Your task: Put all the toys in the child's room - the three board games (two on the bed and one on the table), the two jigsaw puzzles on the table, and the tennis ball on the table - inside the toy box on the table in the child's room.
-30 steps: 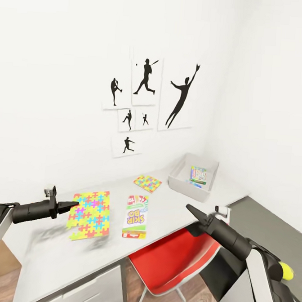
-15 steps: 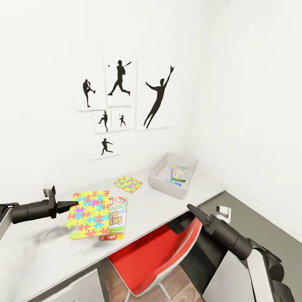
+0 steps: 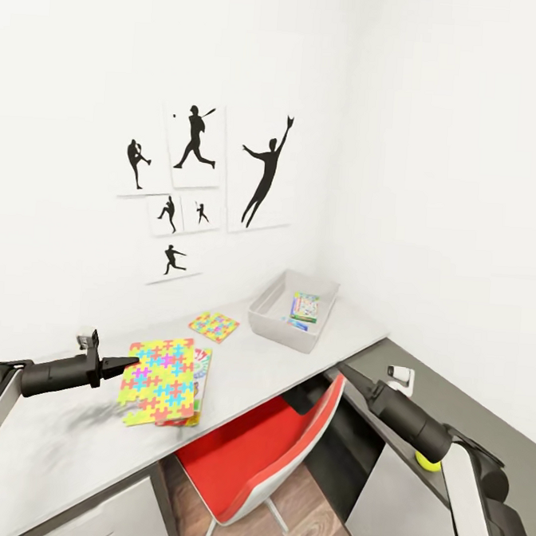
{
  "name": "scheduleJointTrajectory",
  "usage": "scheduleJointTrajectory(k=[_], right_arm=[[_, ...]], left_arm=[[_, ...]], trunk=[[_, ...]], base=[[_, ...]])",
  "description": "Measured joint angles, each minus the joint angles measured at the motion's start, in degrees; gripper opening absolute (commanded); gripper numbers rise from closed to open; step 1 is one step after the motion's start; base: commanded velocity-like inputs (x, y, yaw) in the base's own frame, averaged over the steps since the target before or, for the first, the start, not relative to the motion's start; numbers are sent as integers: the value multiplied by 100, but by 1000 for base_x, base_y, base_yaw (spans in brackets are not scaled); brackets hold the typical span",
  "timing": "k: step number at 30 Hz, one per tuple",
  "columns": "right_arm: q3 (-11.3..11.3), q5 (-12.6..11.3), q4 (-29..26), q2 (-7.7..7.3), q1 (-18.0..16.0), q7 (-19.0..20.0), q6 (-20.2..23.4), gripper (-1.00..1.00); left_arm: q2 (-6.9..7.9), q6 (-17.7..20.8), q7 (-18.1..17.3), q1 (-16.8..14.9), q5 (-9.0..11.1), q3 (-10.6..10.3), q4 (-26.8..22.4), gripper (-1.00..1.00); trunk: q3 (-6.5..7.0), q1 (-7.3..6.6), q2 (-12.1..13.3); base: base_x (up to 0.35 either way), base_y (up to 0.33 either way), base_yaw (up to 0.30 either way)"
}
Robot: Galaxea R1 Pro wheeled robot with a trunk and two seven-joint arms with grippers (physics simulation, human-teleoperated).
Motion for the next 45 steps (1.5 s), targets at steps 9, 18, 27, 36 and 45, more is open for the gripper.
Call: scheduleJointTrajectory(k=[9, 18, 27, 36, 45], right_arm=[[-26, -2, -3, 0, 1, 0, 26, 100], [-99, -18, -3, -1, 2, 0, 40, 100], [-101, -20, -2, -1, 2, 0, 41, 100], [-101, -20, -3, 0, 1, -1, 41, 100], [-101, -17, 4, -2, 2, 0, 41, 100]], left_arm=[[-1, -8, 1, -2, 1, -1, 3, -100], [-1, -19, -3, -2, -2, 7, 2, -100], [-1, -19, 0, -2, -11, 8, 2, -100], [2, -20, -1, 0, -4, 7, 3, -100], [-1, -20, 0, 4, -8, 8, 2, -100]], trunk=[[27, -1, -1], [74, -2, -1], [122, -2, -1], [170, 0, 0], [217, 0, 0]], base=[[101, -132, -155], [179, -145, -238], [193, -13, -241], [88, -149, -240], [18, -27, -240]])
